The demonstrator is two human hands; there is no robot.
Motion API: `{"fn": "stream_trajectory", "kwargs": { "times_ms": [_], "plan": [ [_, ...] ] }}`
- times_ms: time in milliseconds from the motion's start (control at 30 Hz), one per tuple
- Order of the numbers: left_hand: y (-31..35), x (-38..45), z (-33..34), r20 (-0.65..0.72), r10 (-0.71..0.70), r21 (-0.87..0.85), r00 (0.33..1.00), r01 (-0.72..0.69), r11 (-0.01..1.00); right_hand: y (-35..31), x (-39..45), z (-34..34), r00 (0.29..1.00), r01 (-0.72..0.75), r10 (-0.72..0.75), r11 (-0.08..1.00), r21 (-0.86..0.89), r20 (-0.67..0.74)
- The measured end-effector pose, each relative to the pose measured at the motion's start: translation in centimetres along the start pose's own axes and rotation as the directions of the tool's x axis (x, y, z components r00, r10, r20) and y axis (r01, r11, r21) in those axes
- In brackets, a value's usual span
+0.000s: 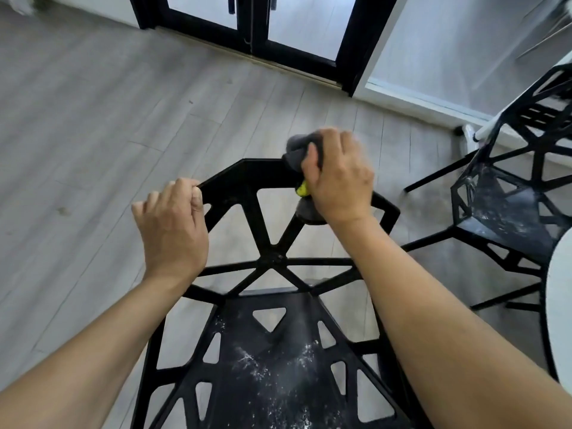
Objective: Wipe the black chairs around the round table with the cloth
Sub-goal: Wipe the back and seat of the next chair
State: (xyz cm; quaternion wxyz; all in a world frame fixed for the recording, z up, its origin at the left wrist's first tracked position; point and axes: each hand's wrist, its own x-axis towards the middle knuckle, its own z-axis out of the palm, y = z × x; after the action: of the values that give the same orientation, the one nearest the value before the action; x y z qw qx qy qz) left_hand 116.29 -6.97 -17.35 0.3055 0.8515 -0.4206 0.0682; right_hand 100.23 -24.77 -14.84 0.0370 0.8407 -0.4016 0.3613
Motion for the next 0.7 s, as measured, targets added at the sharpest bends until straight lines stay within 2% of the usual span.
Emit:
{"fn": "stream_trajectory", "kwargs": {
  "times_ms": [67,167,233,267,333,400,467,533,600,700],
  "plan": [
    [0.2,-0.1,0.0,-0.008,-0.002,-0.003,1.000,0.002,1.000,5.2,-2.4,-2.2,0.978,-0.209,0.209,0.978,-0.010,0.021],
    [0.2,-0.3,-0.2,-0.005,-0.006,0.009,1.000,0.006,1.000,9.2,-5.3,-4.2,0.870,-0.492,0.489,0.870,0.039,0.066],
    [0.2,-0.1,-0.4,0.016,0.000,-0.001,1.000,0.000,1.000,9.0,-5.4,-4.1,0.804,-0.593,0.590,0.805,0.030,0.071],
    [0.2,-0.1,-0.5,0.022,0.000,-0.009,1.000,0.001,1.000,8.1,-5.0,-3.8,0.802,-0.596,0.594,0.803,0.022,0.061],
    [0.1,-0.2,-0.6,0.019,-0.001,-0.017,1.000,0.002,1.000,5.2,-3.3,-3.3,0.869,-0.493,0.492,0.870,0.018,0.045],
    [0.1,-0.2,-0.6,0.023,-0.005,-0.018,1.000,0.005,1.000,1.4,-0.9,-2.3,0.945,-0.322,0.320,0.947,0.019,0.067],
    [0.1,-0.1,-0.6,0.045,-0.018,-0.034,0.999,0.019,0.999,-3.2,1.4,-0.5,0.985,-0.133,0.130,0.991,0.022,0.109],
    [-0.1,0.1,-0.8,0.062,-0.024,-0.045,0.998,0.027,0.999,-8.4,2.3,1.7,0.986,0.047,-0.056,0.997,0.060,0.155],
    [-0.4,0.3,-1.1,0.087,-0.017,-0.083,0.996,0.024,0.996,-12.0,2.2,3.1,0.973,0.150,-0.165,0.984,0.099,0.164],
    [-1.1,0.0,-1.7,0.144,0.053,-0.120,0.988,-0.036,0.992,-11.9,2.1,2.7,0.925,0.269,-0.302,0.949,0.162,0.232]
  ]
}}
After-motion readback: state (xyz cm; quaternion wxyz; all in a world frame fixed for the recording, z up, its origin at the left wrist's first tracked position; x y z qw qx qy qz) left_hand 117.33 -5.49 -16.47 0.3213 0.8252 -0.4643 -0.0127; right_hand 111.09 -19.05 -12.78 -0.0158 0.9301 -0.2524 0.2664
